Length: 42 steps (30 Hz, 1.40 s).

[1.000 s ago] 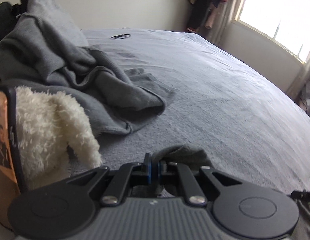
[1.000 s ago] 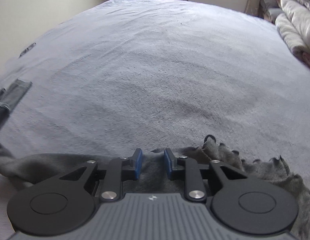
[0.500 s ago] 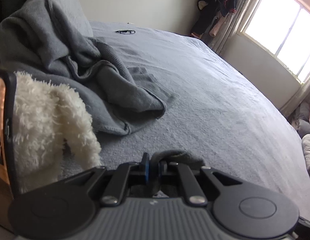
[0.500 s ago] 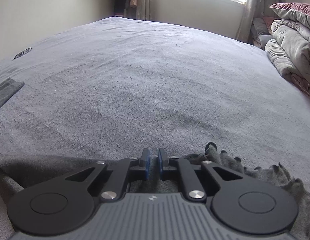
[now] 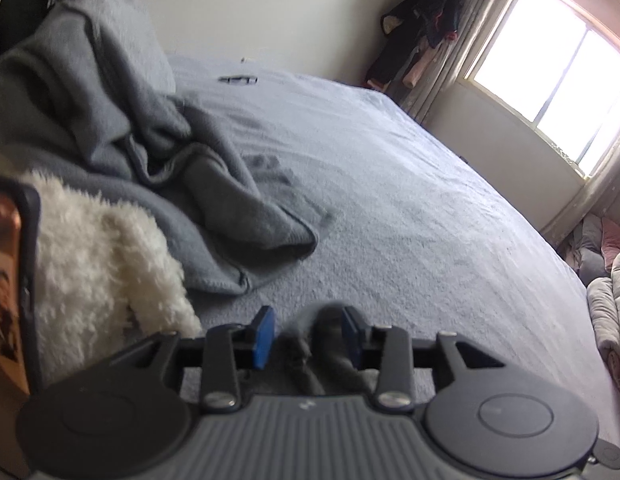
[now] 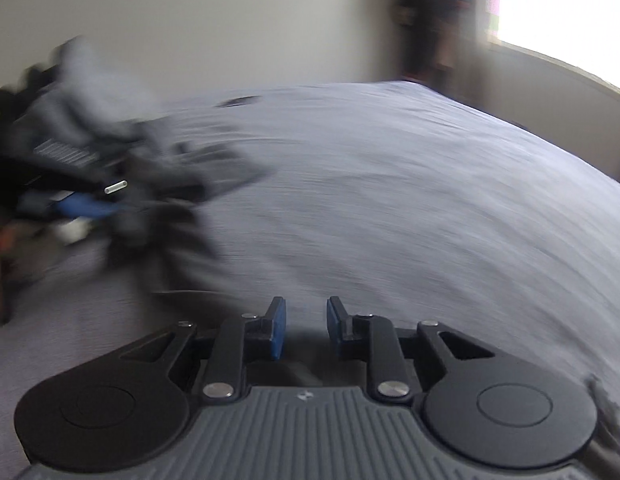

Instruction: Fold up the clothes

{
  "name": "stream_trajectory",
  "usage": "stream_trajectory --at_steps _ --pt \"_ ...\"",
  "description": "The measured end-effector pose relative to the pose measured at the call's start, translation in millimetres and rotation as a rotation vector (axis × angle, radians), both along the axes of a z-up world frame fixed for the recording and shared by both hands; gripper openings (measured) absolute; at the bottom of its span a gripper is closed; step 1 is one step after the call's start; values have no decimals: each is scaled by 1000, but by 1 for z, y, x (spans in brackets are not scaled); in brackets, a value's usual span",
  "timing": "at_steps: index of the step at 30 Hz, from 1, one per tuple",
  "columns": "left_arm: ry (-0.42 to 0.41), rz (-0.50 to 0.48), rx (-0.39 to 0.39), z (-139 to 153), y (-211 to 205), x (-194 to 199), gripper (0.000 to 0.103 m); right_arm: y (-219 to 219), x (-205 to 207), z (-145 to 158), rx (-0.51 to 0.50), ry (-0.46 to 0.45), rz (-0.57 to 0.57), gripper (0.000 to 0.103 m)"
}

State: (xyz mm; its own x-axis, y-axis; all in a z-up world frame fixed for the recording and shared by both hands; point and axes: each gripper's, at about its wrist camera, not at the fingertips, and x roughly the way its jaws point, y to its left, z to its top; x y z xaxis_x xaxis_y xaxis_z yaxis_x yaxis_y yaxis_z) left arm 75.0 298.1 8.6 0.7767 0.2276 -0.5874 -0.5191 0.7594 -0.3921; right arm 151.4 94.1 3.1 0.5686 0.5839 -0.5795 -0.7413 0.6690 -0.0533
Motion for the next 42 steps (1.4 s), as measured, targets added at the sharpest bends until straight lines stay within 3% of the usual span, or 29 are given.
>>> stream_trajectory --at_steps 8,9,10,18,23,27,34,37,42 --pt "-40 6 -17 6 11 -8 47 72 -20 -16 -208 -104 251 24" --pt "-39 6 -16 6 12 -8 47 75 -17 -17 -217 -88 257 17" --pt "-39 4 -19 5 14 -8 47 76 -11 -15 -204 -58 255 8" --pt "-27 -45 -5 3 16 -4 47 45 69 13 71 217 48 6" --pt "11 -74 -9 -2 14 2 47 34 97 1 106 302 -78 6" --pt "43 -97 -12 -7 12 6 47 31 100 -8 81 295 -155 10" --pt "88 -108 -29 -14 12 10 47 33 88 3 113 240 -112 18" --pt "75 -99 -12 -11 10 7 47 39 80 10 135 246 -33 18" --pt "49 -62 21 -5 12 2 47 58 65 3 90 269 90 20"
